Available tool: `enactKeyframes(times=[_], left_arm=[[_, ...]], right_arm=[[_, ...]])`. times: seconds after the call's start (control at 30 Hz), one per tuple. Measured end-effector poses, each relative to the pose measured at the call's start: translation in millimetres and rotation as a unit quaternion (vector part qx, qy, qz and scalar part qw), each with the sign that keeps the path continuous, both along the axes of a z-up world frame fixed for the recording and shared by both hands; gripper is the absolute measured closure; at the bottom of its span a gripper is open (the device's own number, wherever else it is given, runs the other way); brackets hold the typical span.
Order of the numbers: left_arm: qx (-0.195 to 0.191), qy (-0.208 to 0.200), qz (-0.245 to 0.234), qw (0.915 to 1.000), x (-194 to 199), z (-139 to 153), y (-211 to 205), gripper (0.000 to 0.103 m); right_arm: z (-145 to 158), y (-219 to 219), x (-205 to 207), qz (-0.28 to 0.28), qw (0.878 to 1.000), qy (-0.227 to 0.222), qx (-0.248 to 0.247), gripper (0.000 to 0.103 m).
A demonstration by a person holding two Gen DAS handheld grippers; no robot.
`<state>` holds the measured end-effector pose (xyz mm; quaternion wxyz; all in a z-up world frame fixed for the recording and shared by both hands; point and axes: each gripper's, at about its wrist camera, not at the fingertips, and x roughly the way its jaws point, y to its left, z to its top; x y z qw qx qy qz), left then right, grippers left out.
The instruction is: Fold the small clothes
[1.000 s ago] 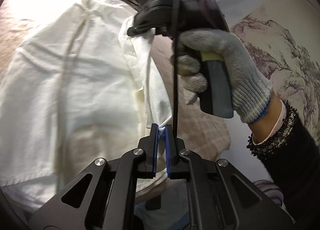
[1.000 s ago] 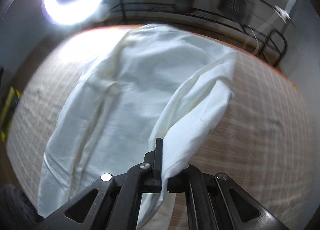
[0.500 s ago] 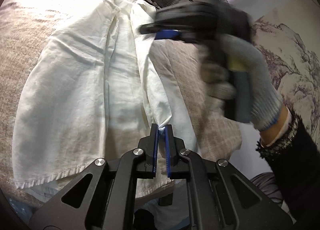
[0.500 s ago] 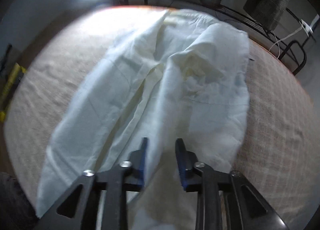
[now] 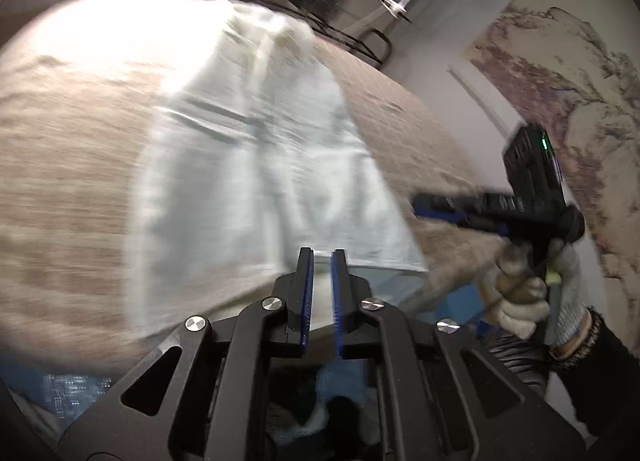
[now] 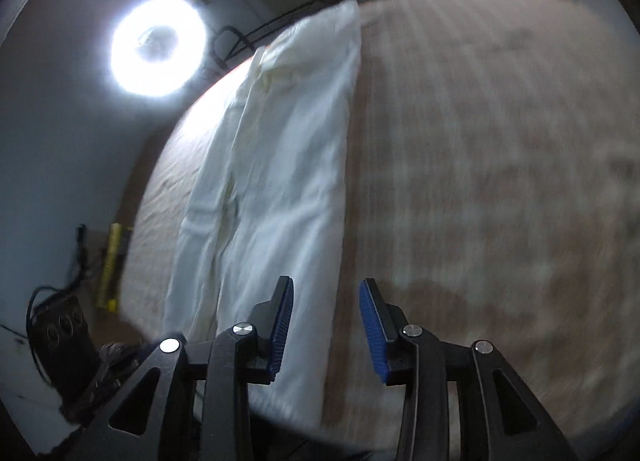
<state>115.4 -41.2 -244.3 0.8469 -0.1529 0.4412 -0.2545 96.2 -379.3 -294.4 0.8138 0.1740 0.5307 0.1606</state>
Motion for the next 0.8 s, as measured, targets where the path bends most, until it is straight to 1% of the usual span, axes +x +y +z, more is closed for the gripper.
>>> enactKeyframes(times=[0.07,0.1,0.13,0.2,0.27,0.3,0.33,0.37,0.4,0.43,0.47,0.5,0.57,0.6,0.63,0.67,0.7,0.8], left_arm=[[0.011,-0.011,0.037,0.9992,-4.8,2.7,23.4,0.062],[0.016,-0.008,0.061,0.998,-4.0,2.3,37.7,0.059],[0.018,0.002,0.083,0.9964,-1.0,-1.0,51.3,0.059],[0.022,0.028,0.108,0.9935,9.1,-11.8,65.9,0.059],[0.029,0.063,0.107,0.9918,21.1,-27.1,68.7,0.059],[0.022,0.077,0.101,0.9917,24.0,-34.0,69.4,0.059],[0.012,0.095,0.093,0.9911,27.8,-42.1,67.9,0.059],[-0.002,0.103,0.091,0.9905,29.9,-48.5,66.3,0.059],[-0.003,0.092,0.095,0.9912,29.0,-47.1,65.1,0.059],[0.005,0.09,0.091,0.9918,30.0,-47.7,62.2,0.07],[0.014,0.087,0.079,0.9929,30.1,-46.4,56.4,0.098],[0.023,0.086,0.073,0.9934,30.8,-44.4,51.7,0.097],[0.052,0.062,0.068,0.9944,25.8,-38.3,44.5,0.097],[0.061,0.053,0.066,0.9945,24.3,-35.3,42.6,0.097],[0.067,0.049,0.068,0.9943,23.7,-33.5,42.1,0.097],[0.069,0.047,0.071,0.994,24.9,-33.3,39.4,0.097],[0.069,0.046,0.073,0.9939,25.7,-31.8,39.9,0.097],[0.085,0.027,0.072,0.9934,23.5,-23.8,35.9,0.097]], right_arm=[[-8.9,3.6,-10.0,0.015,1.0,0.006,0.01,0.064],[-12.3,6.9,-12.9,0.022,1.0,0.006,0.008,0.064],[-15.3,10.6,-16.2,0.027,1.0,0.007,0.009,0.064],[-20.8,12.4,-19.3,0.034,0.999,0.011,0.018,0.064],[-27.9,13.7,-18.4,0.04,0.999,0.014,0.02,0.066],[-30.9,14.9,-17.6,0.042,0.999,0.016,0.021,0.068],[-34.7,15.5,-18.1,0.045,0.999,0.019,0.024,0.072],[-37.5,16.4,-18.2,0.048,0.998,0.019,0.03,0.079],[-39.0,16.6,-19.4,0.049,0.998,0.017,0.036,0.084],[-41.1,16.2,-21.0,0.05,0.998,0.015,0.041,0.094],[-42.1,15.5,-21.1,0.047,0.998,0.012,0.046,0.1],[-42.5,14.5,-20.4,0.042,0.997,0.013,0.056,0.101],[-34.6,3.8,-26.6,0.024,0.993,0.016,0.113,0.102],[-26.2,-1.7,-32.5,0.019,0.99,0.004,0.142,0.102],[-17.5,-4.9,-39.3,0.017,0.989,-0.012,0.146,0.102],[-14.9,-4.5,-42.9,0.015,0.992,-0.017,0.127,0.102],[-18.0,-0.7,-43.5,0.018,0.995,-0.011,0.1,0.102],[-38.6,15.6,-39.1,0.035,0.999,0.02,0.022,0.102]])
